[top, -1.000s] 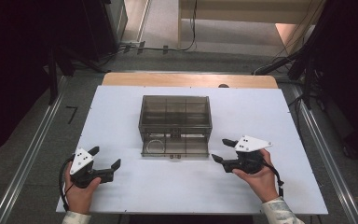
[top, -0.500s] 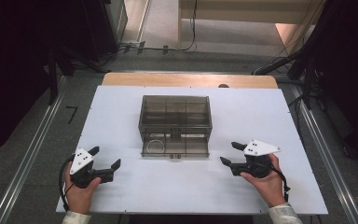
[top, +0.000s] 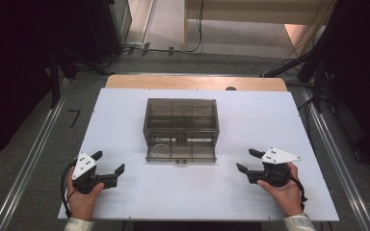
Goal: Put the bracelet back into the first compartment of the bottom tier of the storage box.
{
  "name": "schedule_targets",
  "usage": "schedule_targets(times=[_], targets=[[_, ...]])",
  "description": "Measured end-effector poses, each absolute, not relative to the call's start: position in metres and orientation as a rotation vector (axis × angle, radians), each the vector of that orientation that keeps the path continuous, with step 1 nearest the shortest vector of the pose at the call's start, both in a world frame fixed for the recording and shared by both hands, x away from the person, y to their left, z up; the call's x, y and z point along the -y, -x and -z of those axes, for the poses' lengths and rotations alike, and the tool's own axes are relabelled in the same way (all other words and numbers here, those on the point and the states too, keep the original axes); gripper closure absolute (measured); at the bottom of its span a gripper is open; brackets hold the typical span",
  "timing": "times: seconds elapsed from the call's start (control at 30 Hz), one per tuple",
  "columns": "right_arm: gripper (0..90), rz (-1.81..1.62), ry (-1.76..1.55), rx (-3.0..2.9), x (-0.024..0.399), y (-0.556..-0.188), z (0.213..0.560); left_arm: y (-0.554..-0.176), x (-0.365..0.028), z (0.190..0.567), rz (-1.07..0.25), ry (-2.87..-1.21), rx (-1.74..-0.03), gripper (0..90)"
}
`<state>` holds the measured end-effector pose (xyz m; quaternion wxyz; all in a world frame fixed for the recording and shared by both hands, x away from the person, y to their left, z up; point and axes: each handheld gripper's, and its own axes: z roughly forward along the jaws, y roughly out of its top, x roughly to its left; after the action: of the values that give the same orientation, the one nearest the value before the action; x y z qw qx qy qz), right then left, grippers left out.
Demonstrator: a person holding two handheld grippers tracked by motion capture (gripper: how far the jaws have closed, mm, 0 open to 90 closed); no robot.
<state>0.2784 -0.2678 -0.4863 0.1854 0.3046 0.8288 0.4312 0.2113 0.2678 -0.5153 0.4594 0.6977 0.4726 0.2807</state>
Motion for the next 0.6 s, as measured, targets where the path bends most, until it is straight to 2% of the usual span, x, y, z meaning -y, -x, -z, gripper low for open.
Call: schedule_targets(times=[0.6], targets=[[18.8,-1.147,-0.965,-2.269,0.302,-0.278,0.494,-0.211,-0.268,0.515,-0.692,-1.717,-1.164,4.6]])
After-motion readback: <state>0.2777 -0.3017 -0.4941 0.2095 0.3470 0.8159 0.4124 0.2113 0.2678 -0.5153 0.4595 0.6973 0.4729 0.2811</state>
